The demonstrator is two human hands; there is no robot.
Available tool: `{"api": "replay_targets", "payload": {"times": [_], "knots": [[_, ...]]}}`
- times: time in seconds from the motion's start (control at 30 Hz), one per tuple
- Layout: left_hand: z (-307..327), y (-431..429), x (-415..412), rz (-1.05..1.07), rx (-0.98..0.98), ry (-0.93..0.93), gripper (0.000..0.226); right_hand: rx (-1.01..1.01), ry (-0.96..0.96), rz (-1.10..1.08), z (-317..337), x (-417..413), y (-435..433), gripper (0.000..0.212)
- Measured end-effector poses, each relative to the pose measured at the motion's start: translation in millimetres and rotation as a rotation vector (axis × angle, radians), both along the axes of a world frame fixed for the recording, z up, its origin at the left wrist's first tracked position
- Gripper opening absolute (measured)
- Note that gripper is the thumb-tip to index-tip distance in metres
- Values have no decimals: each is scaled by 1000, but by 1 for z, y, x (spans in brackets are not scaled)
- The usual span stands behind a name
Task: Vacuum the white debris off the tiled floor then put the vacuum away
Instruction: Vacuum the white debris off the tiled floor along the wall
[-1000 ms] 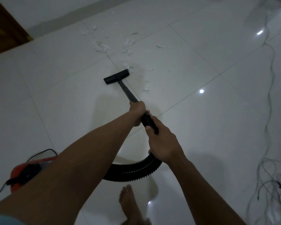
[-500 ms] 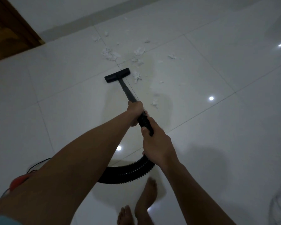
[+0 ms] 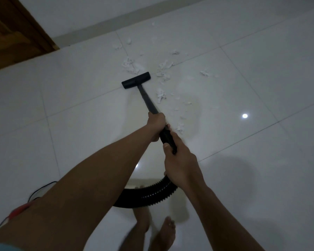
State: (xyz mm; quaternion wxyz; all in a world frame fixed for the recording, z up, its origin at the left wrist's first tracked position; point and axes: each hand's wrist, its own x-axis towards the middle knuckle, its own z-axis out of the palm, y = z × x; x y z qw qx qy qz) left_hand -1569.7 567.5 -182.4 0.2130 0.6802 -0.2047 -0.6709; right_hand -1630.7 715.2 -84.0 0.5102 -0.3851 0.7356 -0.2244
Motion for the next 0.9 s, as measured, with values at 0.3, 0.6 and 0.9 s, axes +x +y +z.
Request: {"api": "replay_targets", "payload": {"times": [0.3, 0.6, 0.9], "knots": [[2, -66, 8, 17, 15, -3, 55, 9, 0, 15, 4, 6, -66, 49], [3, -134, 27, 10, -4, 0, 54, 3, -11, 37, 7, 23, -134, 49], [-1, -202, 44, 6, -5, -7, 52, -4, -22, 46, 3, 38, -201, 48]]}}
